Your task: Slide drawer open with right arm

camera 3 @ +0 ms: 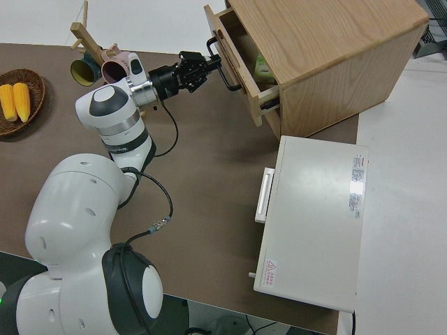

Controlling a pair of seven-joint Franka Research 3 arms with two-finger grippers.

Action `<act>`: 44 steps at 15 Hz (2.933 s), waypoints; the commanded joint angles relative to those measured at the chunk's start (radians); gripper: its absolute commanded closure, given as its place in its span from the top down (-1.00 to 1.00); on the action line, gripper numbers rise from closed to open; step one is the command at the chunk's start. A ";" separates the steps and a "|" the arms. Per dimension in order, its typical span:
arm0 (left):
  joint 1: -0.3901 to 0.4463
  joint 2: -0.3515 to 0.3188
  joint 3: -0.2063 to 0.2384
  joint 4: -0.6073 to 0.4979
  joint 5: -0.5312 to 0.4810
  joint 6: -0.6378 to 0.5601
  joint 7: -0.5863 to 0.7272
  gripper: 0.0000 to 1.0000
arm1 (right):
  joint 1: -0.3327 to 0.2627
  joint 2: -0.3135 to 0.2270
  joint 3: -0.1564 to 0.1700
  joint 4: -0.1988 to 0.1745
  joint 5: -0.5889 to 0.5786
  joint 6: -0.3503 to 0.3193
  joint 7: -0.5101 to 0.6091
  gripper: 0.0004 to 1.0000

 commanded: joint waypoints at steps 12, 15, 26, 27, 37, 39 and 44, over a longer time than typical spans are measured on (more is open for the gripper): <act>-0.001 -0.008 0.004 0.004 -0.001 -0.016 0.009 0.99 | 0.054 -0.001 0.243 0.099 0.148 -0.348 -0.064 -1.00; -0.001 -0.008 0.004 0.004 -0.001 -0.017 0.009 0.99 | 0.067 0.000 0.261 0.103 0.173 -0.380 -0.064 -1.00; -0.001 -0.008 0.004 0.004 -0.001 -0.017 0.009 0.99 | 0.095 0.002 0.331 0.122 0.239 -0.479 -0.063 -1.00; -0.001 -0.008 0.004 0.004 -0.001 -0.016 0.009 0.99 | 0.101 0.002 0.332 0.122 0.245 -0.483 -0.063 -1.00; -0.001 -0.008 0.004 0.004 -0.001 -0.015 0.009 0.99 | 0.107 0.003 0.338 0.122 0.242 -0.492 -0.063 0.96; -0.001 -0.008 0.004 0.004 -0.001 -0.017 0.009 0.99 | 0.107 0.003 0.338 0.123 0.242 -0.491 -0.061 0.96; -0.001 -0.008 0.004 0.004 -0.001 -0.015 0.009 0.99 | 0.126 0.003 0.343 0.123 0.250 -0.498 -0.064 0.97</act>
